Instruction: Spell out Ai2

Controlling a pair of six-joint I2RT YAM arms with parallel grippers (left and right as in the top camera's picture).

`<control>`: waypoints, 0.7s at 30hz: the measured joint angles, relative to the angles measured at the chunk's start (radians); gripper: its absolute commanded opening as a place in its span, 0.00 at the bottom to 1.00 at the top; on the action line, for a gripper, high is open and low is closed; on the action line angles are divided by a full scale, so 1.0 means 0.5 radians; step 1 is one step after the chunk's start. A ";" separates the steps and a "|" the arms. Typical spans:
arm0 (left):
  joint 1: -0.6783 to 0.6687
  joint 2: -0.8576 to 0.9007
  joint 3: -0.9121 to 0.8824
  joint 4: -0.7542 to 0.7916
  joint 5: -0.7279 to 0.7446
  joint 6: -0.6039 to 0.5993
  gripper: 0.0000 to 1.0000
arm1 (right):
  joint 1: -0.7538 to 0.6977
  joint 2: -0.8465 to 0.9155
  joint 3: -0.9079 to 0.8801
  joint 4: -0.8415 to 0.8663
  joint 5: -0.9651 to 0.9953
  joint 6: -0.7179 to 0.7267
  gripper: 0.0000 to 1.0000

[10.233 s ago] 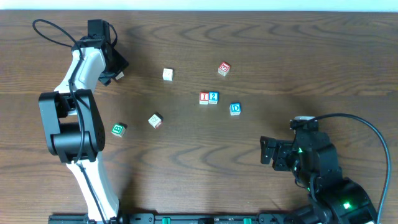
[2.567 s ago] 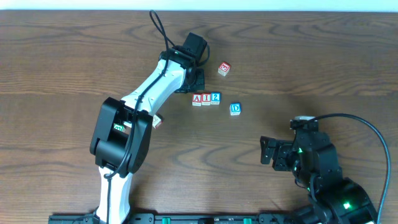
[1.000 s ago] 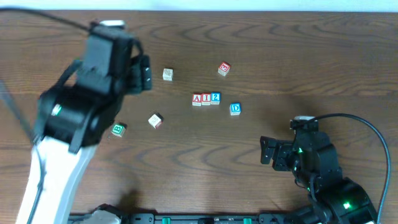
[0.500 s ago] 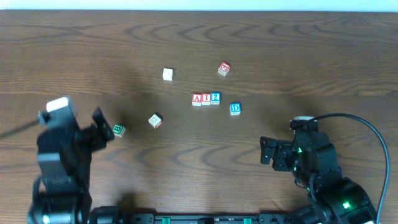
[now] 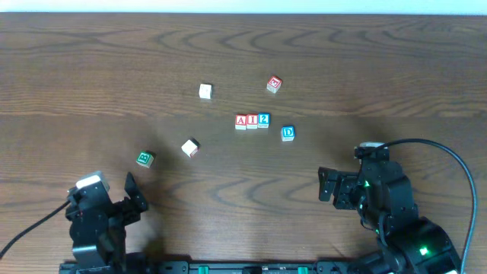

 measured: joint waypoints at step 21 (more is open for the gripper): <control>0.000 -0.222 -0.501 0.182 -0.001 0.005 0.95 | 0.000 0.001 0.000 0.001 0.000 0.000 0.99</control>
